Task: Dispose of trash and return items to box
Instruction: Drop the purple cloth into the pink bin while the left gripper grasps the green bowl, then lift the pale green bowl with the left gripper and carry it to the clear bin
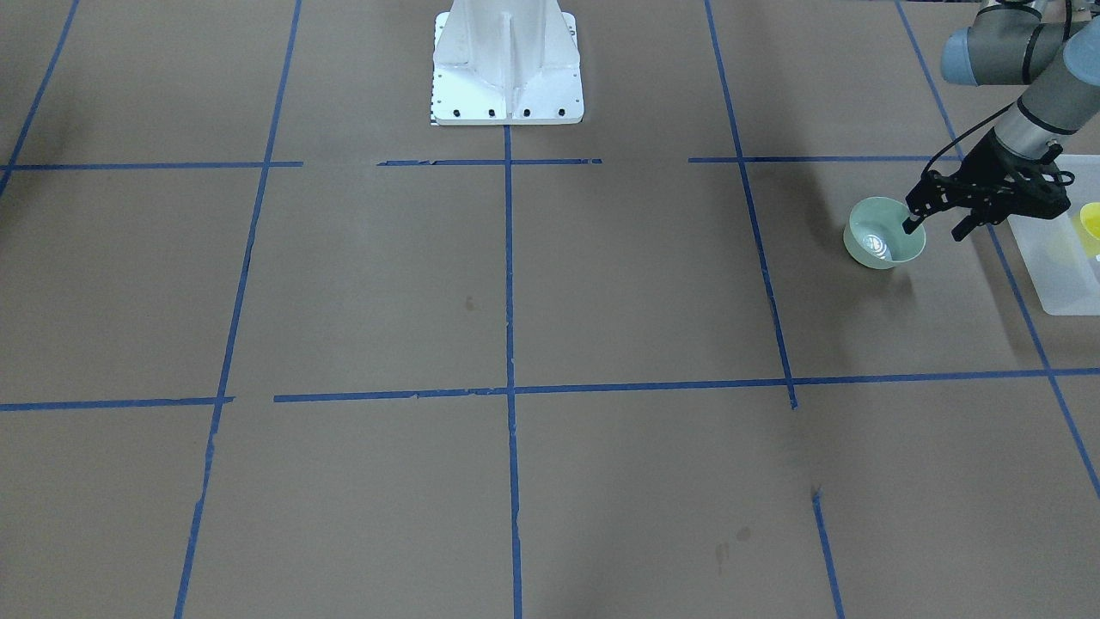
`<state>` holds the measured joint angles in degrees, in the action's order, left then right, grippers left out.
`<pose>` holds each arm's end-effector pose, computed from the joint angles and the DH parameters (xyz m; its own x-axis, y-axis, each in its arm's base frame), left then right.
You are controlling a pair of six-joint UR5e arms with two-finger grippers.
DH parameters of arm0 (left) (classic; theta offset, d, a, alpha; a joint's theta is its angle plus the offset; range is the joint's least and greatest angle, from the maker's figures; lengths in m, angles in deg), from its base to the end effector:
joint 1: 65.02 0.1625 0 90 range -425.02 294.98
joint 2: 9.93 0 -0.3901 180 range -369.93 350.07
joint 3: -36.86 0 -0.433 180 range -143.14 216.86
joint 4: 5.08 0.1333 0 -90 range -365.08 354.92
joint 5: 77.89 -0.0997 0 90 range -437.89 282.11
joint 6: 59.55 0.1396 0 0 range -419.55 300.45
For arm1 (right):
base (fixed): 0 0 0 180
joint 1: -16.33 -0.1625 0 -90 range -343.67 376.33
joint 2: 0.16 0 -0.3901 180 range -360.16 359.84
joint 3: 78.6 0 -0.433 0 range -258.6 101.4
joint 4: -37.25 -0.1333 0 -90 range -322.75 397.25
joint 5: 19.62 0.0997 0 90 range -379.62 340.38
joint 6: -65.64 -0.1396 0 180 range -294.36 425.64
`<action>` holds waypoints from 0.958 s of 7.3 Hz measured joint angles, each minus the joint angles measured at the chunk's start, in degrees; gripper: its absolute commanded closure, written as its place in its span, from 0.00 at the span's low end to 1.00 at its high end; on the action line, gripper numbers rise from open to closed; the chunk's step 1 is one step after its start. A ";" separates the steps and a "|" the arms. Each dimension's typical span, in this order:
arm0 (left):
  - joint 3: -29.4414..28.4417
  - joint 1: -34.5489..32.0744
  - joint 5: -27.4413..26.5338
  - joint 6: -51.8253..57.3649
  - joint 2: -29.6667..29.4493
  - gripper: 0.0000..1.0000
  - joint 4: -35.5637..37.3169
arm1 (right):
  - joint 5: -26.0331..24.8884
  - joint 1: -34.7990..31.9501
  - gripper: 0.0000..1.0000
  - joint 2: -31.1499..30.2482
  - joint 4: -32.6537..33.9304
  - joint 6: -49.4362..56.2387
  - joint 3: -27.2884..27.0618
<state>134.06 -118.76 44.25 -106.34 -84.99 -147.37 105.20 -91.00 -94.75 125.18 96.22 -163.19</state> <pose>0.2377 -0.4239 0.6120 0.6235 0.1301 -0.7709 0.0482 0.9778 0.2040 0.1936 -0.4405 0.7538 0.8046 -0.2057 0.5571 0.1328 0.9766 0.1689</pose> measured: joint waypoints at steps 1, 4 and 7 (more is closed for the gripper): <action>-0.13 1.16 0.01 -0.64 0.00 0.25 0.00 | 0.42 -0.22 0.00 0.20 0.00 -0.18 -0.82; -0.68 2.59 0.03 -1.12 0.00 0.99 0.06 | 1.63 -0.65 0.00 0.17 0.73 -0.88 -4.59; -0.87 2.60 0.03 -1.02 0.12 1.00 0.00 | 8.36 -1.26 0.00 -2.12 1.52 -5.08 -9.73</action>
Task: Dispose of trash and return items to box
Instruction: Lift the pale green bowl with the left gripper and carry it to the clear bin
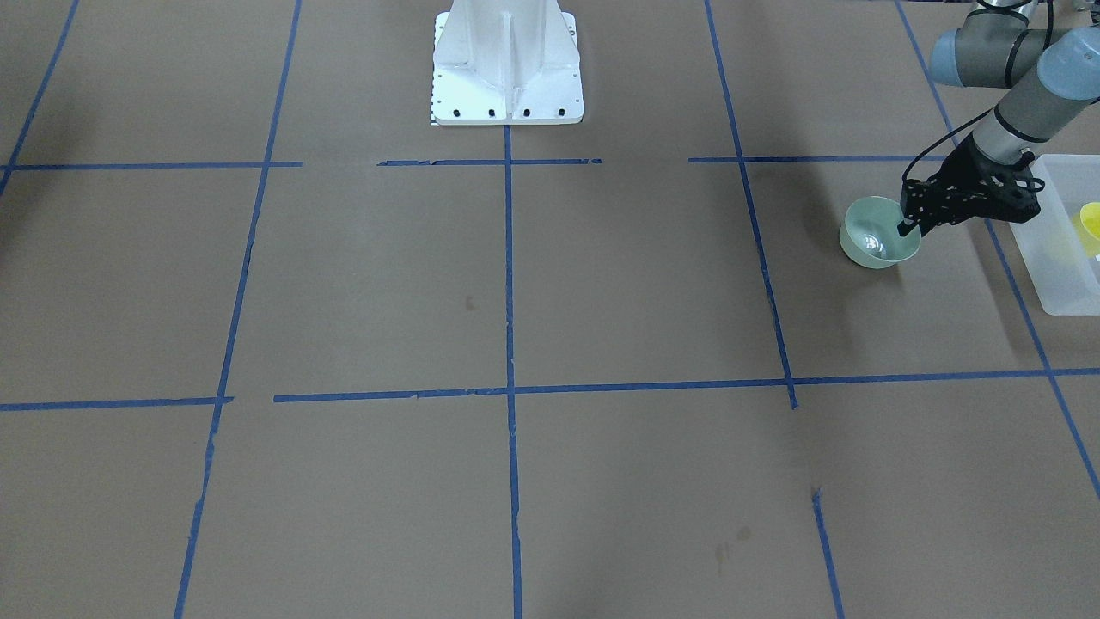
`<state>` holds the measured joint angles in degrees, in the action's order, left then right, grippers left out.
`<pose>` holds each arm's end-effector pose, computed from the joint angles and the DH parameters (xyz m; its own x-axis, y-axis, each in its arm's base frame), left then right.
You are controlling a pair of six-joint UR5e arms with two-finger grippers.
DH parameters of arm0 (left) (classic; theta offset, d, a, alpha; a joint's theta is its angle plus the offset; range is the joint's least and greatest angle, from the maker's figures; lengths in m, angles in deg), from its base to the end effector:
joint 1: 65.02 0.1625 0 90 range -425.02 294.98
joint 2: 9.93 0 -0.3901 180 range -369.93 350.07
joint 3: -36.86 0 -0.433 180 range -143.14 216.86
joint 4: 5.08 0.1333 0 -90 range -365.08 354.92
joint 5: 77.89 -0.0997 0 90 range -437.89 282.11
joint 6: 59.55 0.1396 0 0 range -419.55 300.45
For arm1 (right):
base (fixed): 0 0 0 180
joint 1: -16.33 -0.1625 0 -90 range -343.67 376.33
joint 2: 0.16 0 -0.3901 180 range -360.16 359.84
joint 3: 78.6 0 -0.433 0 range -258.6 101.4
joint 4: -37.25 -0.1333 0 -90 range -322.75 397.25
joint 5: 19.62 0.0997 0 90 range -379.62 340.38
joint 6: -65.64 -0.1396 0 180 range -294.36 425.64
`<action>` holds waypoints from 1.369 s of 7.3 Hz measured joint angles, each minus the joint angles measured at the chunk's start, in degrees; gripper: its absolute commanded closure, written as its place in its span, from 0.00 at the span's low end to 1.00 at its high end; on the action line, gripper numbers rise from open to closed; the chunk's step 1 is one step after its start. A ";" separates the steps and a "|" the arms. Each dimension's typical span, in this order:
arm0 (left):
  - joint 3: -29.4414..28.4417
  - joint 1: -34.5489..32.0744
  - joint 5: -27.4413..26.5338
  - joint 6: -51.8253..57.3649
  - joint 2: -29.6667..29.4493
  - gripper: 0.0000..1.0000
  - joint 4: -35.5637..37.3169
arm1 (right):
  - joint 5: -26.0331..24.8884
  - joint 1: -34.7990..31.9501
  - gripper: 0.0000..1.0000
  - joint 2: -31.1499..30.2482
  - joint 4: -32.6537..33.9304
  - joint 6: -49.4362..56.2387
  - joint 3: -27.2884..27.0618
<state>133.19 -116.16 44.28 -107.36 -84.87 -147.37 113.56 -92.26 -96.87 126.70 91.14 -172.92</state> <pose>0.2554 -0.4110 0.6218 0.6249 0.1305 -0.7697 0.0125 0.9841 0.1769 0.1899 -0.4462 0.6729 0.7547 -0.1792 0.6311 0.0069 0.9641 0.2655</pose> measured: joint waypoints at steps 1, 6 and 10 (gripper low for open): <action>0.76 -0.30 0.23 -0.15 0.30 1.00 0.02 | 1.31 -0.02 0.00 -0.48 1.80 -2.07 -2.99; 6.31 -11.33 8.73 8.57 3.45 1.00 1.31 | 2.17 5.84 0.00 -0.35 10.72 -13.56 -16.38; 0.65 -36.27 8.73 43.84 -2.50 1.00 22.56 | 1.70 12.99 0.00 -0.75 10.73 -26.14 -21.70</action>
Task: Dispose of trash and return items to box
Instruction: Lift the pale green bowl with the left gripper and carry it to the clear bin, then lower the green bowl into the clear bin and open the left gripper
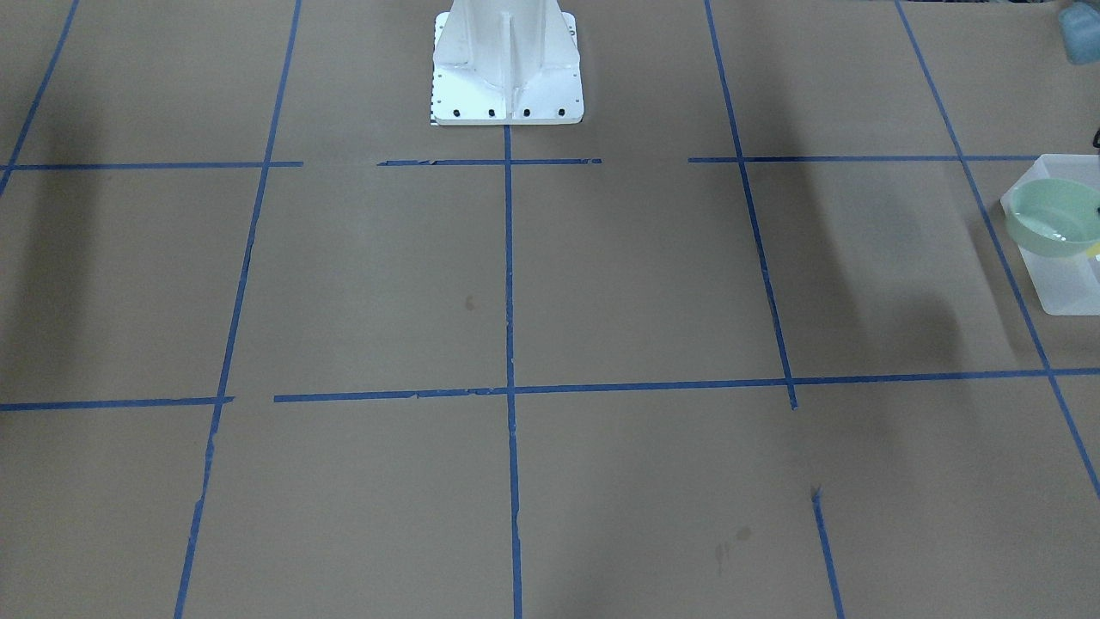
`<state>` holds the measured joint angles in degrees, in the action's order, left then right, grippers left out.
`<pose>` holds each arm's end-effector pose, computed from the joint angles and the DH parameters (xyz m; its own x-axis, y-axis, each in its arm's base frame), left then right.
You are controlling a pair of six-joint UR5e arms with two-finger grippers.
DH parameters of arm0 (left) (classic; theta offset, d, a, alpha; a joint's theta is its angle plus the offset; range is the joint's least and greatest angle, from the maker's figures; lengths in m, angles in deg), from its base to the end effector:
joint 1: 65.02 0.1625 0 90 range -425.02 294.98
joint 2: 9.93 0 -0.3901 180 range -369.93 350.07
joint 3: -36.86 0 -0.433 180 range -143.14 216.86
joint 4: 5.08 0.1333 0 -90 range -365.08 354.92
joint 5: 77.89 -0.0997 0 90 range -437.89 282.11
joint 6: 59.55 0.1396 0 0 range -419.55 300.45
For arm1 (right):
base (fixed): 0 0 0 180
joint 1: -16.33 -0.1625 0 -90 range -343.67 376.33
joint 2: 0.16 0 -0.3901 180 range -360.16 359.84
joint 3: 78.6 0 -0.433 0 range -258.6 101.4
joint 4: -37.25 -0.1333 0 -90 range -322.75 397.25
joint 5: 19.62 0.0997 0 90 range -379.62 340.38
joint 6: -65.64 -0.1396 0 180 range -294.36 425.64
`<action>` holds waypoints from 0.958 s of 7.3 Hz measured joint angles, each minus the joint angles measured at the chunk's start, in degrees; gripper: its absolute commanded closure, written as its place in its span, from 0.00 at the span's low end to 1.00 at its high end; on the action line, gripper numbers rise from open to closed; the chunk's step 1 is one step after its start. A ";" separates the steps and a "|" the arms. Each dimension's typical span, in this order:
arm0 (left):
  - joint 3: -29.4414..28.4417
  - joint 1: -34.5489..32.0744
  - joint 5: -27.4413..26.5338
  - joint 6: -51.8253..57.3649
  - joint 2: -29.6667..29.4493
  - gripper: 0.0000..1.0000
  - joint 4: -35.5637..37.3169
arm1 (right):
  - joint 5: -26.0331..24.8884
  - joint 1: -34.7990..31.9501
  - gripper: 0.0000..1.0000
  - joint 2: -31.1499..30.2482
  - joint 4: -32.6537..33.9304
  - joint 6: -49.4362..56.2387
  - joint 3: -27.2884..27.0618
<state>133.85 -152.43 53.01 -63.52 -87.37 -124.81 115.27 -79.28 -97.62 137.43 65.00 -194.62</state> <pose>-0.0202 -0.4817 0.6408 0.7440 0.2380 -0.6243 0.0103 0.9302 0.3669 0.0808 -0.4672 0.4948 0.7140 -0.0221 0.6998 -0.1047 0.9849 0.1379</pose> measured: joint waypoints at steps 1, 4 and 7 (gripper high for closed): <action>-4.58 -5.61 -0.01 7.60 -3.55 1.00 4.48 | -0.08 0.66 0.00 -0.06 -0.07 -0.51 -0.52; -18.85 -15.09 0.15 19.04 -8.09 1.00 7.40 | -0.17 1.08 0.00 0.09 -0.31 -0.49 -0.96; -24.99 -18.19 0.01 21.35 -7.93 1.00 7.45 | 0.13 1.12 0.00 0.33 -0.40 0.06 -1.15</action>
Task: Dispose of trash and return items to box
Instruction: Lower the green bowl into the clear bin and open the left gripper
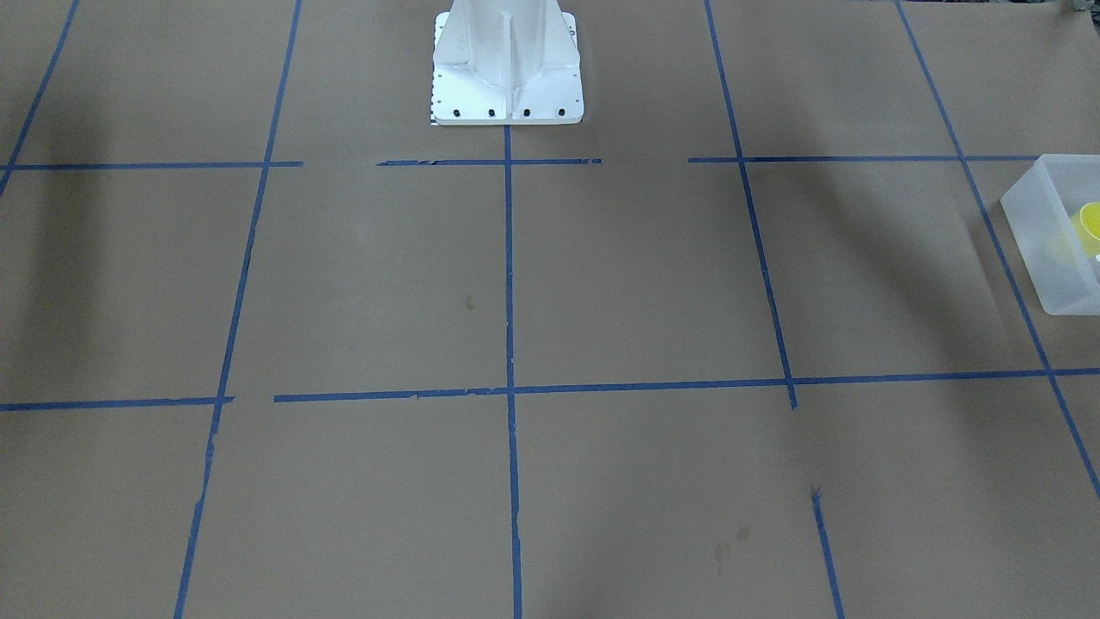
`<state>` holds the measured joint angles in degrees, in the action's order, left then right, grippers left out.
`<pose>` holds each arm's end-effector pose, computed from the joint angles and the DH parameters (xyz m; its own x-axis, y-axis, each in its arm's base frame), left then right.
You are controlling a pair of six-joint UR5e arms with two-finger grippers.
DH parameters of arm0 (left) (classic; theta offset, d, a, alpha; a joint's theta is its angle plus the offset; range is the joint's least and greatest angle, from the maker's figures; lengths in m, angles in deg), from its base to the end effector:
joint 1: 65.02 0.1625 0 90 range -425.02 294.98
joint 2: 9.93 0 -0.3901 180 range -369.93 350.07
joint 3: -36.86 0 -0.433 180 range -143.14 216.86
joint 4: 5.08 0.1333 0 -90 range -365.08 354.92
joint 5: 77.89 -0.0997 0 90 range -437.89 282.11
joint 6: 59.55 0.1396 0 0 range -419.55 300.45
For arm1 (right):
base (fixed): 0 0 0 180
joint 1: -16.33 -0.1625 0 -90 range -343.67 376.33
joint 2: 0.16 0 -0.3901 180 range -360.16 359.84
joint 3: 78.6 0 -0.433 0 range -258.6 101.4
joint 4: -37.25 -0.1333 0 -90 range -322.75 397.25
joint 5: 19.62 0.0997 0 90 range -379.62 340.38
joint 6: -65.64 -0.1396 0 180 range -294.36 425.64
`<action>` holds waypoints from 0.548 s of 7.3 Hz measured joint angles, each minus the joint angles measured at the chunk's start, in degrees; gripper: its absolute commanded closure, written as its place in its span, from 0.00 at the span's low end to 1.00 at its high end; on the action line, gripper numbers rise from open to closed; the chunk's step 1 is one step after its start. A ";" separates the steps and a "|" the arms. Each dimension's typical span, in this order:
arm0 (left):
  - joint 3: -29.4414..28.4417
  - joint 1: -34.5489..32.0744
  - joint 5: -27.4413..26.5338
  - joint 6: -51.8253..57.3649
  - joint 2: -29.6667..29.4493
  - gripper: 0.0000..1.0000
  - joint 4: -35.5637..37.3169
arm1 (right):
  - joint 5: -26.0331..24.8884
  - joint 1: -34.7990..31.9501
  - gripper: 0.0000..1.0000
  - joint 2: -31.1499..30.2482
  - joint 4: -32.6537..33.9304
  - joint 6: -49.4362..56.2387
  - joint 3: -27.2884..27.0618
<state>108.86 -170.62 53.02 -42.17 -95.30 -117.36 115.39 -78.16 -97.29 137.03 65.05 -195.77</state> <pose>-0.1660 -0.4388 0.8240 0.7740 0.0901 -0.6268 0.0395 0.9810 0.1898 0.0716 -0.4699 0.4806 0.7138 -0.0601 0.6977 -0.0844 0.9817 0.1709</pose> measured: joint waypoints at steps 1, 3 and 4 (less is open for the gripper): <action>-0.81 -0.15 -0.03 0.03 0.55 0.96 -0.07 | 0.10 -0.01 0.00 0.05 0.04 -0.03 -0.11; -1.45 -0.21 -0.04 -0.38 1.22 0.00 -0.03 | 0.16 -0.02 0.00 0.04 0.01 -0.16 -0.40; -1.44 -0.22 -0.04 -0.56 1.30 0.00 -0.07 | 0.11 -0.01 0.00 0.04 -0.01 -0.31 -0.41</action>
<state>107.42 -170.84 52.98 -42.73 -94.00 -117.43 115.50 -78.17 -97.25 137.02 64.75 -196.18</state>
